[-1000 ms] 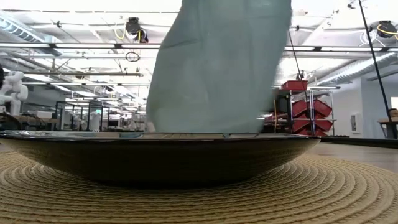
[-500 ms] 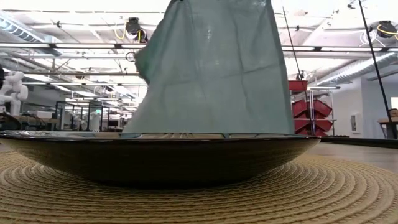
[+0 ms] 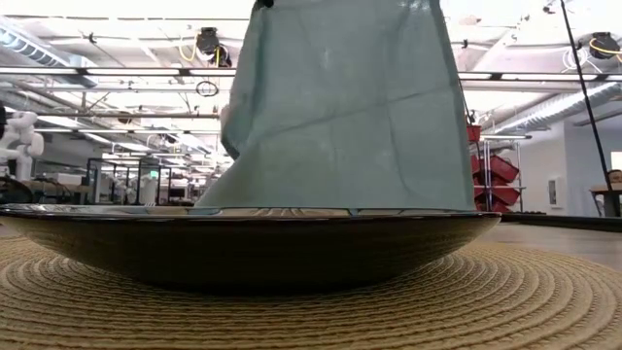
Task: Set table place
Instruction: Fold the blue table napkin
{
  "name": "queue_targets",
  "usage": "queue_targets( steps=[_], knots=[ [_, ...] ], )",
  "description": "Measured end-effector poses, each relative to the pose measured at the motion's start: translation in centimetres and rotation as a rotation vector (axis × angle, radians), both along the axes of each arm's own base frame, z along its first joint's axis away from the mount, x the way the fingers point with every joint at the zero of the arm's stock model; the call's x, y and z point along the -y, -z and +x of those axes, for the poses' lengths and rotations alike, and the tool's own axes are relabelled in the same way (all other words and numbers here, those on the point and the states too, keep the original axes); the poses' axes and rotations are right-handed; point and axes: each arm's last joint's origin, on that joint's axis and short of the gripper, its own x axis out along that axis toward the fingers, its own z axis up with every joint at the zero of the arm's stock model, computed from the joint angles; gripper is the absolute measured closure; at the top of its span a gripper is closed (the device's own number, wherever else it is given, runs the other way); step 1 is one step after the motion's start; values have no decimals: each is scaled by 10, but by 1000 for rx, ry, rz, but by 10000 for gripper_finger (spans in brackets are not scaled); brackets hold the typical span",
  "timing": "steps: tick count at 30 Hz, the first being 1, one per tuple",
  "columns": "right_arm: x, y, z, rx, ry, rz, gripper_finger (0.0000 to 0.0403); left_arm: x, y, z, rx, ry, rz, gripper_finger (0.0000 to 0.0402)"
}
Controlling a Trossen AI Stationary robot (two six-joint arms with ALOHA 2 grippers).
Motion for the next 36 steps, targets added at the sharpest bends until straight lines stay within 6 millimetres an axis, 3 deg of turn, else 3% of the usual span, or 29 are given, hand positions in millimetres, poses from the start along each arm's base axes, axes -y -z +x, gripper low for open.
queue_targets(
  steps=[6, 13, 20, 24, 29, 36],
  knots=[
    [0, 2, 3, -11, -2, -1, 403, -5, 8, 8, -34, 25, -61, 384],
    [-1, 2, 6, -6, -11, -7, 403, -21, 41, 39, -124, -44, -121, 333],
    [-3, 6, 3, -47, -22, 33, 403, -26, 87, 67, -317, -45, -228, 304],
    [-3, 10, 0, -80, -5, 49, 403, -23, 111, 87, -349, 22, -323, 297],
    [-3, 11, -1, -82, 4, 60, 403, -23, 141, 111, -389, 78, -318, 297],
    [-2, 14, -8, -134, 16, 72, 403, -30, 215, 108, -533, 70, -260, 297]
  ],
)
